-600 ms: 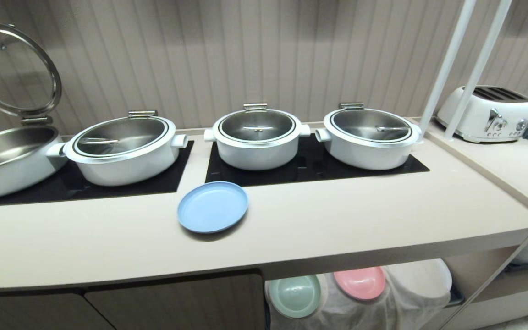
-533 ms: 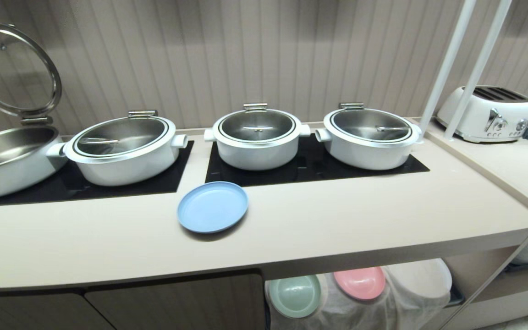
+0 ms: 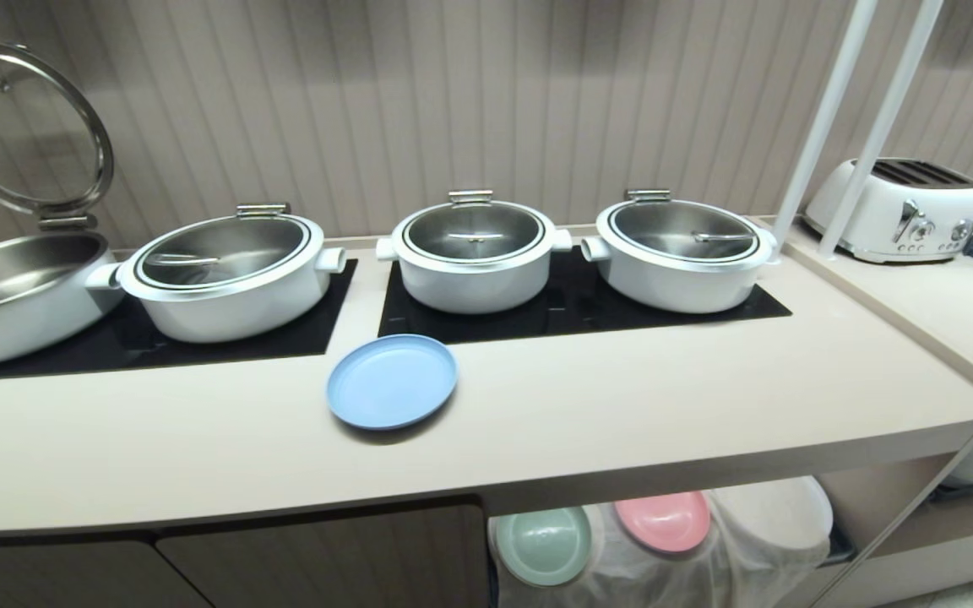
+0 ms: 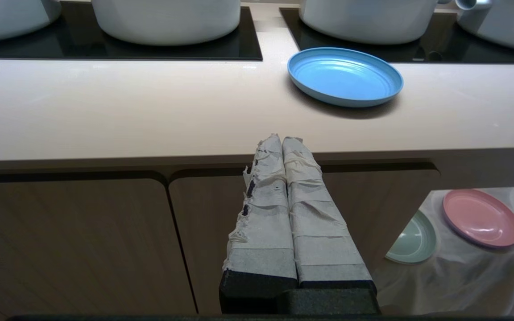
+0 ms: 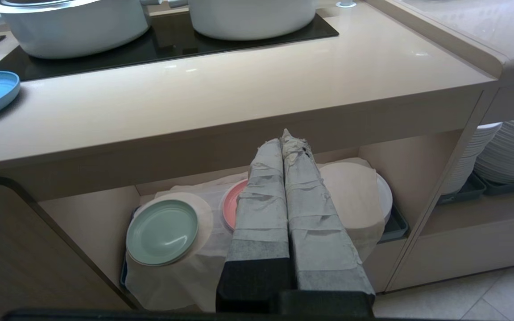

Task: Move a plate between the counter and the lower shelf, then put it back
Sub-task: Pick up the plate

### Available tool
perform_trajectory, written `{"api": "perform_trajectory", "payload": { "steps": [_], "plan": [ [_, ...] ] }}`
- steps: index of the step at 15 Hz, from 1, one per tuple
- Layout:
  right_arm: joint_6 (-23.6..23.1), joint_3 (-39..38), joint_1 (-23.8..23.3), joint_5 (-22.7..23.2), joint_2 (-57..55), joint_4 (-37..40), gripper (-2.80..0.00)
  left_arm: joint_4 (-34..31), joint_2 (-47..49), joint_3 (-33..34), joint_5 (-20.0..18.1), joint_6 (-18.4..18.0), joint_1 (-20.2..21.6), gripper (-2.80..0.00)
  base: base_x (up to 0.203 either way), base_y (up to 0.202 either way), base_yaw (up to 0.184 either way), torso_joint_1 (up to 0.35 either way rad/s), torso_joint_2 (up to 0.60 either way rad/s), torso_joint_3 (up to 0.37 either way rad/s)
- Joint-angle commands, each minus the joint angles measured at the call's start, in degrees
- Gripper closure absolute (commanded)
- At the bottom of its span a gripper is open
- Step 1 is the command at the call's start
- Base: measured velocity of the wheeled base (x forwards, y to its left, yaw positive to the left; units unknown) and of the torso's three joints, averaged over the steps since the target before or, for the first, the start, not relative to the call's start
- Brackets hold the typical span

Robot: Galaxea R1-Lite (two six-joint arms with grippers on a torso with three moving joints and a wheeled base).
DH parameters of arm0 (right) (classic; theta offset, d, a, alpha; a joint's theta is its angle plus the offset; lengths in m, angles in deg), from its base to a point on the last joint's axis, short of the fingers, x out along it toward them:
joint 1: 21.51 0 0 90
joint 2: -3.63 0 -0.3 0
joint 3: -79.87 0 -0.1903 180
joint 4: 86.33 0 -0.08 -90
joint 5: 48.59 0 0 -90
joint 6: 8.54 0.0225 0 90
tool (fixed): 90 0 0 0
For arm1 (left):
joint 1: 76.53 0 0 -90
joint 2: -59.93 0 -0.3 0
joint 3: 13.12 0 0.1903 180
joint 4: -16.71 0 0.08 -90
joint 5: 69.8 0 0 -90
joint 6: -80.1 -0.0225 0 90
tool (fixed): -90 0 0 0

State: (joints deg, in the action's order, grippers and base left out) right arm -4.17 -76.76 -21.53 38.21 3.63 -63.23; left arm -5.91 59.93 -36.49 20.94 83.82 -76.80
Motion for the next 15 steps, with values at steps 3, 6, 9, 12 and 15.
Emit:
{"api": "perform_trajectory", "payload": {
  "steps": [3, 6, 9, 12, 15],
  "plan": [
    [0.0, 0.0, 0.0, 0.0, 0.0, 0.0, 0.00, 0.0, 0.0, 0.0, 0.0, 0.1, 0.0, 0.00, 0.000, 0.000, 0.000, 0.000, 0.00, 0.000],
    [0.0, 0.0, 0.0, -0.1, 0.0, 0.0, 0.00, 0.0, 0.0, 0.0, 0.0, 0.1, 0.0, 0.00, 0.000, 0.000, 0.000, 0.000, 0.00, 0.000],
    [0.0, 0.0, 0.0, 0.0, 0.0, 0.0, 0.00, 0.0, 0.0, 0.0, 0.0, 0.1, 0.0, 0.00, 0.000, 0.000, 0.000, 0.000, 0.00, 0.000],
    [0.0, 0.0, 0.0, 0.0, 0.0, 0.0, 0.00, 0.0, 0.0, 0.0, 0.0, 0.1, 0.0, 0.00, 0.000, 0.000, 0.000, 0.000, 0.00, 0.000],
    [0.0, 0.0, 0.0, -0.1, 0.0, 0.0, 0.00, 0.0, 0.0, 0.0, 0.0, 0.1, 0.0, 0.00, 0.000, 0.000, 0.000, 0.000, 0.00, 0.000]
  ]
}}
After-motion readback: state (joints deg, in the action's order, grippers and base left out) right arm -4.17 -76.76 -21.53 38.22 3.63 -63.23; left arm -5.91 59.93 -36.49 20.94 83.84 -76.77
